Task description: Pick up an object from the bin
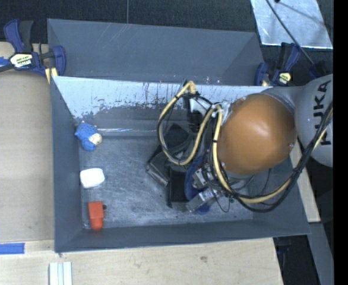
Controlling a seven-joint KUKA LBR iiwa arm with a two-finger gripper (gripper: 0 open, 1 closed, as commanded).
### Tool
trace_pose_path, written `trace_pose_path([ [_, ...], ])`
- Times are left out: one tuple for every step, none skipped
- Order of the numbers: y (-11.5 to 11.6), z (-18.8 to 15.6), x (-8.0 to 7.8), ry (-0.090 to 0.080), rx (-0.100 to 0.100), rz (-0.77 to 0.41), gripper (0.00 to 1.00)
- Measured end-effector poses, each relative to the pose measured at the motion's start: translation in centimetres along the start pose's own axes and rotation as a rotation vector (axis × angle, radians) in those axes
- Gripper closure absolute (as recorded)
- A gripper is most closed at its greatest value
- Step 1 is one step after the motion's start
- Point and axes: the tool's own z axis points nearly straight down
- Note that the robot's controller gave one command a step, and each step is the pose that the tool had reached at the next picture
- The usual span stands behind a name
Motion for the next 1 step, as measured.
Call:
trace_pose_path([
  [-0.06,-1.91,-0.03,0.0,0.0,0.003,1.0],
])
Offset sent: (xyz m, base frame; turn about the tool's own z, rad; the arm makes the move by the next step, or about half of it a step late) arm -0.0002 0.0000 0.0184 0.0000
